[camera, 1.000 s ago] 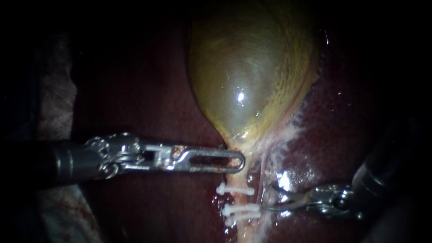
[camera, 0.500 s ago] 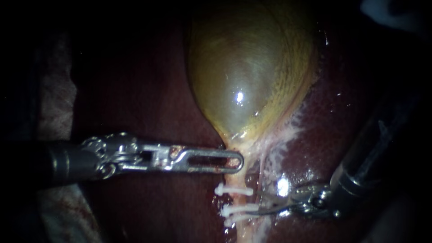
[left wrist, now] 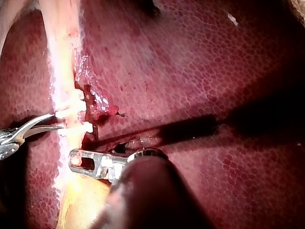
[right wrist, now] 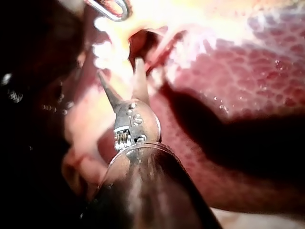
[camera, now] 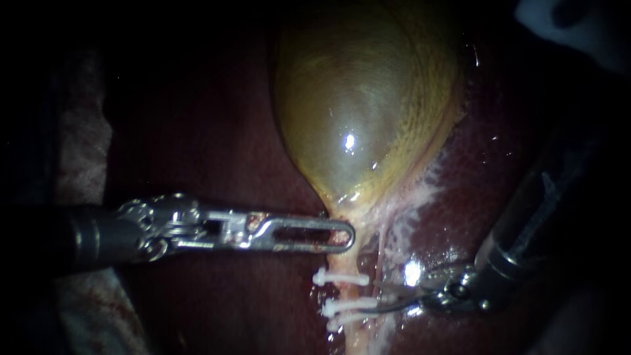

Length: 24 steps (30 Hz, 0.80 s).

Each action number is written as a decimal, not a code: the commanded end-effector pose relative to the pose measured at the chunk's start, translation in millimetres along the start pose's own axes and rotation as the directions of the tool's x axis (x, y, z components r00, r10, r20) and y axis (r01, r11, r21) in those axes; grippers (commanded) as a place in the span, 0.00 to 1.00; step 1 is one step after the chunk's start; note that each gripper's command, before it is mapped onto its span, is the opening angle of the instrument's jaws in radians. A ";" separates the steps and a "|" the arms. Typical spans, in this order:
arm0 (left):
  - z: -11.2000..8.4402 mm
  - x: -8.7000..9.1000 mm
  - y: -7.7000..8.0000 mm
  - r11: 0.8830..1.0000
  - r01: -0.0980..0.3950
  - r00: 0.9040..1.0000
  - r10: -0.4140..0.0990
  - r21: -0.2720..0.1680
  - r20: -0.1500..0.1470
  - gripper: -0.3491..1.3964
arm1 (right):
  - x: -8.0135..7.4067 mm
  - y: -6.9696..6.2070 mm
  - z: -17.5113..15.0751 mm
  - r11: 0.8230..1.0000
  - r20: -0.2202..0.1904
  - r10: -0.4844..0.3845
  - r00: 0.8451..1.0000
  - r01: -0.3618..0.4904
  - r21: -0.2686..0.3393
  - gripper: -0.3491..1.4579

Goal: Go to the cutting position left tube

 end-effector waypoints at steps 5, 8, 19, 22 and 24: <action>0.0 0.0 0.0 1.000 0.000 1.000 0.000 0.001 0.000 0.00 | 0.2 0.2 0.3 1.000 0.000 0.000 1.000 0.000 0.001 0.68; 0.0 0.0 0.1 1.000 0.000 1.000 0.000 0.001 0.000 0.00 | 0.3 0.4 0.5 1.000 0.001 -0.001 1.000 0.001 0.005 0.61; -0.1 -0.1 0.3 1.000 0.001 1.000 -0.001 0.001 0.000 0.00 | 1.5 0.2 2.2 1.000 0.007 -0.015 1.000 0.015 0.023 0.42; -0.1 -0.1 0.3 1.000 0.001 1.000 -0.001 0.001 0.000 0.00 | 1.8 0.3 2.6 1.000 0.006 -0.014 1.000 0.013 0.022 0.41; -0.1 -0.1 0.3 1.000 0.001 1.000 -0.001 0.001 0.000 0.00 | 2.0 0.5 2.8 1.000 0.006 -0.013 1.000 0.013 0.022 0.39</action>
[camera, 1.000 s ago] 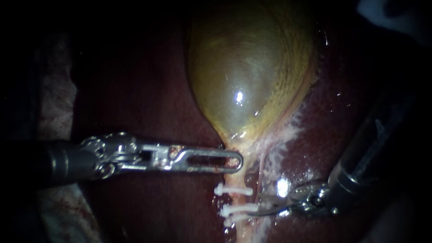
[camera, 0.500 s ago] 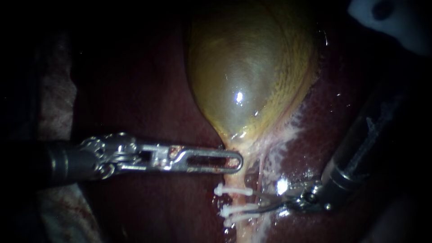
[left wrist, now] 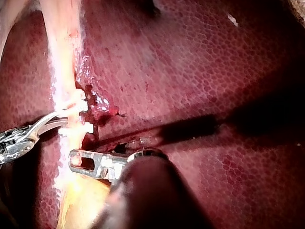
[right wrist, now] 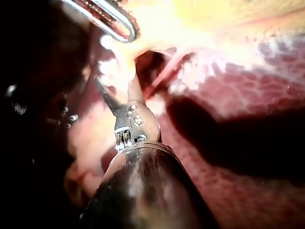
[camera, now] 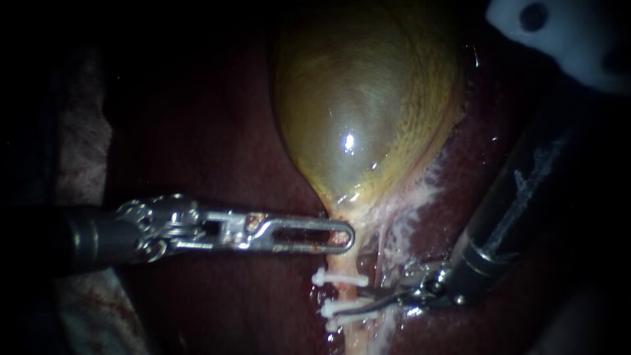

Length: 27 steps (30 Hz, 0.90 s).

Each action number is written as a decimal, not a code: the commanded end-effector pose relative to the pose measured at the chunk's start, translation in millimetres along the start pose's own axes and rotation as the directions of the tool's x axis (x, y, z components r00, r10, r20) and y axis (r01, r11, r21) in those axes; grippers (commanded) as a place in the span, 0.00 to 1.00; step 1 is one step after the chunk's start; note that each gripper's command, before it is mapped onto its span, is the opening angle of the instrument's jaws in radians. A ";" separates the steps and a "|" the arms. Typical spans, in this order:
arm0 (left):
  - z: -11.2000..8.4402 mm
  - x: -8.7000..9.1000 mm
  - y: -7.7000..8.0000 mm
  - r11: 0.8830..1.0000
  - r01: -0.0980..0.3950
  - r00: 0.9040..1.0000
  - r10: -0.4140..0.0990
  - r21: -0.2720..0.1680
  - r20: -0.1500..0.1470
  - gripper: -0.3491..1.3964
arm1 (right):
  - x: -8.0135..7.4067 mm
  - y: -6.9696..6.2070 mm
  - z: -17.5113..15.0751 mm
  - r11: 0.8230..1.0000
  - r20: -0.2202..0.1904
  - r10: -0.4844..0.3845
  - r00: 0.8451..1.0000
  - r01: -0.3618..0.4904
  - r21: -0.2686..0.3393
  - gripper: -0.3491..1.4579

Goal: Go to the cutting position left tube

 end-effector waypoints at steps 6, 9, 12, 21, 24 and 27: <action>0.0 0.0 0.0 1.000 0.000 1.000 0.000 0.000 0.000 0.00 | 0.4 0.5 0.3 1.000 -0.001 0.007 1.000 -0.007 0.000 0.26; 0.0 0.0 0.1 1.000 0.000 1.000 0.000 0.000 0.000 0.00 | 0.5 0.7 0.4 1.000 -0.001 0.007 1.000 -0.007 -0.001 0.19; 0.0 -0.1 0.1 1.000 0.000 1.000 0.000 0.001 -0.001 0.00 | 0.6 0.7 0.5 1.000 -0.001 0.008 1.000 -0.008 -0.001 0.13; 0.0 -0.1 0.1 1.000 0.000 1.000 0.000 0.001 -0.001 0.00 | 0.7 0.8 0.5 1.000 -0.001 0.008 1.000 -0.008 -0.001 0.00; -0.1 -0.1 0.1 1.000 0.000 1.000 0.000 0.001 -0.001 0.00 | 0.7 0.8 0.5 1.000 0.003 0.008 1.000 -0.008 0.001 0.00; -0.1 -0.1 0.1 1.000 0.000 1.000 0.000 0.001 -0.001 0.00 | 0.7 0.9 0.5 1.000 0.003 0.008 1.000 -0.008 0.001 0.00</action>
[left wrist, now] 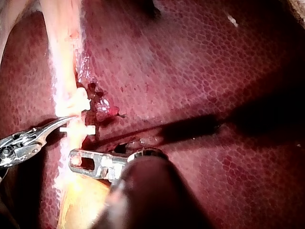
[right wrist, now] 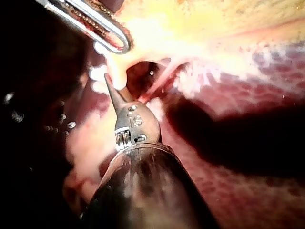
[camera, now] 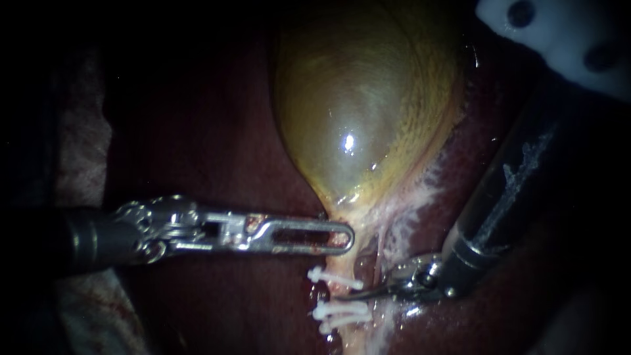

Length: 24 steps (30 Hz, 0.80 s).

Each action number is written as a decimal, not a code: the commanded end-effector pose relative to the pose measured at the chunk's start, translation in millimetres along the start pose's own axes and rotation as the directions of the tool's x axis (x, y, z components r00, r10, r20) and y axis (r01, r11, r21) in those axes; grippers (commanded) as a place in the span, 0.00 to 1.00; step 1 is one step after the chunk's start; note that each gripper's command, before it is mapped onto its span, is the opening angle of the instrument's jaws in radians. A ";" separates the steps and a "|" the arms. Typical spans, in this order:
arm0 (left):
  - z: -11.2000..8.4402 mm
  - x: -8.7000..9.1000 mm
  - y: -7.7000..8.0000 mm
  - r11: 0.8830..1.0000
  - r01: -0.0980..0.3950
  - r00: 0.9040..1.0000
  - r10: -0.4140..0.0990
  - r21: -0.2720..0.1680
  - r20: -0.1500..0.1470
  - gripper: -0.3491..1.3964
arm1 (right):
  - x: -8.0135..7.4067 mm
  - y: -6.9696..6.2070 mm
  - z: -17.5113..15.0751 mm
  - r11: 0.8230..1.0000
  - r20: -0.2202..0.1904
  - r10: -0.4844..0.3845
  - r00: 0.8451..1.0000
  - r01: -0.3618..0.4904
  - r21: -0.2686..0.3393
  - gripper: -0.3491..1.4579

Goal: Go to the cutting position left tube

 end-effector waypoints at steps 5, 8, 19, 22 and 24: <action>0.0 0.0 0.0 1.000 0.000 1.000 0.000 0.000 0.000 0.00 | 0.0 0.0 0.0 1.000 0.003 0.001 1.000 -0.001 -0.002 0.00; -0.1 0.0 0.0 1.000 0.000 1.000 0.000 0.000 0.000 0.00 | 0.0 0.0 0.0 1.000 0.003 0.001 1.000 -0.001 -0.008 0.00; -0.2 0.0 0.0 1.000 0.000 1.000 0.000 -0.001 0.001 0.00 | -0.1 0.0 0.0 1.000 0.006 0.000 1.000 0.000 -0.009 0.00; -0.2 0.0 0.0 1.000 0.000 1.000 0.000 -0.001 0.001 0.00 | -0.3 0.1 0.0 1.000 0.009 -0.001 1.000 0.001 -0.010 0.34; -0.2 0.0 0.0 1.000 0.000 1.000 0.000 -0.001 0.001 0.00 | -0.4 0.1 -0.1 1.000 0.004 -0.003 1.000 0.003 -0.007 0.52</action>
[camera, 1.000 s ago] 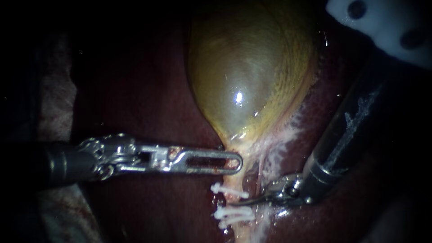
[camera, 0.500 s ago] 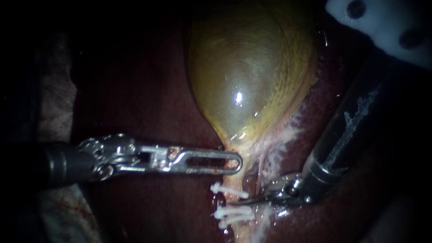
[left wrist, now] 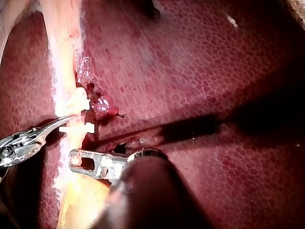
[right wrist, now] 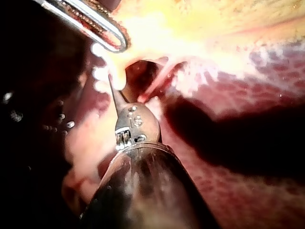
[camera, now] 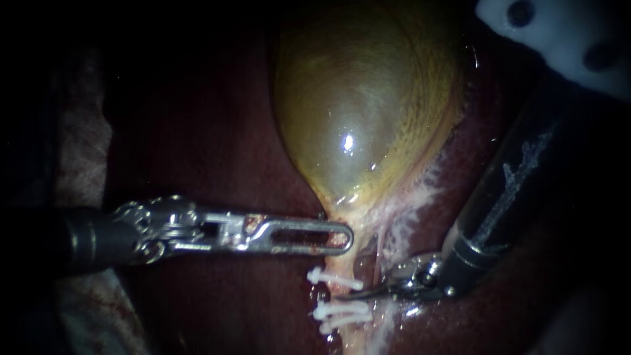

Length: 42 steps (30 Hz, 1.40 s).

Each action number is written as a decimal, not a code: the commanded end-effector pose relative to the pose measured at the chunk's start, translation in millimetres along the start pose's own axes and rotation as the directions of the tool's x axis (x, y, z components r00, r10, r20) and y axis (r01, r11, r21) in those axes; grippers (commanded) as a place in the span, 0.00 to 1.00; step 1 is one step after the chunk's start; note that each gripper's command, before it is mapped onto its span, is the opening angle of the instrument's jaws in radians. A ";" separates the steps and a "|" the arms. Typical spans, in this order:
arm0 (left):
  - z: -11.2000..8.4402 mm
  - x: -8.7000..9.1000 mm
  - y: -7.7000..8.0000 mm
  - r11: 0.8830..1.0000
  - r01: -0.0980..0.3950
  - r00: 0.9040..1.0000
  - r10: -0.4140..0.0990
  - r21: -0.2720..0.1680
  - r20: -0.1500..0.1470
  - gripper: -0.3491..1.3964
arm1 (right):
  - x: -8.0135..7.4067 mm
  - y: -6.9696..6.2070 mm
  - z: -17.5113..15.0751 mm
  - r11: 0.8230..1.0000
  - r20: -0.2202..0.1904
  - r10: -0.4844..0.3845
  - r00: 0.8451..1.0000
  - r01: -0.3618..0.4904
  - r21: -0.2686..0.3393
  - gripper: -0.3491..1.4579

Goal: Go to the cutting position left tube

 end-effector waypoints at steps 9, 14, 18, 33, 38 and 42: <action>-0.1 0.0 0.0 1.000 0.000 1.000 0.000 -0.001 0.001 0.00 | -0.9 -0.1 0.1 1.000 -0.004 -0.009 1.000 0.009 0.004 0.81; -0.1 0.0 0.0 1.000 0.000 1.000 0.000 0.001 -0.001 0.00 | -1.0 0.0 0.0 1.000 -0.004 -0.009 1.000 0.009 0.004 0.80; -0.1 0.0 0.0 1.000 0.000 1.000 0.000 0.001 -0.001 0.00 | -0.7 0.2 0.1 1.000 -0.004 -0.002 1.000 0.002 0.004 0.72; -0.2 -0.1 0.1 1.000 0.000 1.000 0.000 0.001 -0.001 0.00 | 0.1 0.5 0.8 1.000 -0.006 0.002 1.000 -0.002 0.002 0.43; -0.2 -0.1 0.1 1.000 0.001 1.000 -0.001 0.001 -0.001 0.00 | 0.3 0.5 1.1 1.000 -0.007 0.003 1.000 -0.003 0.001 0.35; -0.2 -0.1 0.1 1.000 0.001 1.000 -0.001 0.001 -0.001 0.00 | 0.3 0.5 1.1 1.000 -0.007 0.003 1.000 -0.003 0.001 0.29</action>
